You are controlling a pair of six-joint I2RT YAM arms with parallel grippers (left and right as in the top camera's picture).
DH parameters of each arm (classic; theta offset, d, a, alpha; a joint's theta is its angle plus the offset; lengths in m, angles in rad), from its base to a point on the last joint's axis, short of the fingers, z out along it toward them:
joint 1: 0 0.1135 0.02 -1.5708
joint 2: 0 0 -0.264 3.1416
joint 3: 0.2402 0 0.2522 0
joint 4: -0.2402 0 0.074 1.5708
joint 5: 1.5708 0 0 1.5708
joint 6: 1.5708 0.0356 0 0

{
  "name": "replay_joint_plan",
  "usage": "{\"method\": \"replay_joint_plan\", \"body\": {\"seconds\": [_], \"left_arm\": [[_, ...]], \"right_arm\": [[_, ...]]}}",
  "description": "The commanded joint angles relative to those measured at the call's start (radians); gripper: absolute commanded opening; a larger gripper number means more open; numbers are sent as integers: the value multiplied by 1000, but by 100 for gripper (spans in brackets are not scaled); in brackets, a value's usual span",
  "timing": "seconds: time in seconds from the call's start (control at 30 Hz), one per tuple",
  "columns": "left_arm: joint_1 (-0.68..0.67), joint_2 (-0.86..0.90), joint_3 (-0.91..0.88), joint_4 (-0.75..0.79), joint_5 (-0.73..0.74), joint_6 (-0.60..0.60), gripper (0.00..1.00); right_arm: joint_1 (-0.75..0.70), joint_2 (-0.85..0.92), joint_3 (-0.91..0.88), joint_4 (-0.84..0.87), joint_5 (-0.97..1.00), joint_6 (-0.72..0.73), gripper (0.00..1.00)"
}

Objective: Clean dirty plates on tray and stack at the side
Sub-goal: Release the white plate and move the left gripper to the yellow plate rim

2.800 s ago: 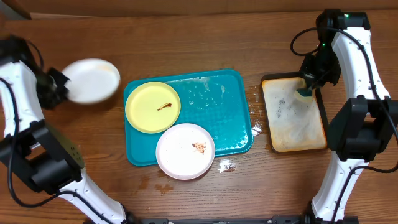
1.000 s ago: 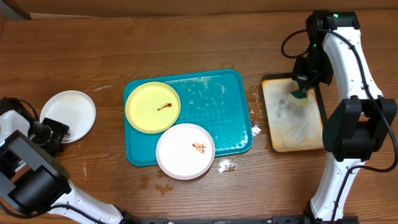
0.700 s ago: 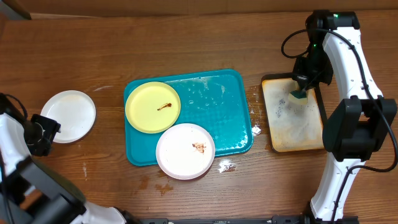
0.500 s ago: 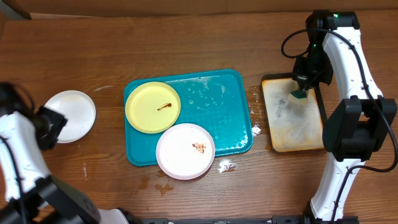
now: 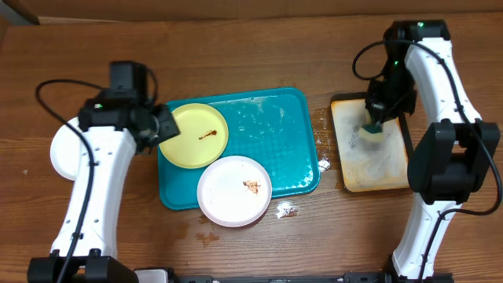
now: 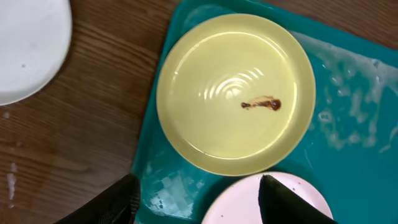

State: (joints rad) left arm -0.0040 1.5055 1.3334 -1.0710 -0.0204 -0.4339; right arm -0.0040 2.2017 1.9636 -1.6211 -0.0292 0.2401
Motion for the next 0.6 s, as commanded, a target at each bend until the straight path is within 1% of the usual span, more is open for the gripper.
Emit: {"method": "replay_joint_plan", "body": {"seconds": [0.0, 0.13, 0.23, 0.4, 0.53, 0.57], "left_arm": [[-10, -9, 5, -3, -31, 16, 63], [-10, -9, 5, -27, -32, 39, 63], [-10, -9, 5, -32, -31, 39, 63], [-10, -7, 5, -32, 9, 92, 61], [-10, -5, 5, -39, 47, 141, 55], [-10, -5, 5, -41, 53, 145, 55]], "right_arm": [[11, -31, -98, 48, -39, -33, 4], [11, -31, -226, 145, -96, -40, 4], [11, -31, -277, 189, -108, -41, 4], [10, -31, -290, 197, -107, -59, 4], [11, -31, -296, 204, -108, -59, 4], [11, -31, -299, 204, -108, -60, 4]]}}
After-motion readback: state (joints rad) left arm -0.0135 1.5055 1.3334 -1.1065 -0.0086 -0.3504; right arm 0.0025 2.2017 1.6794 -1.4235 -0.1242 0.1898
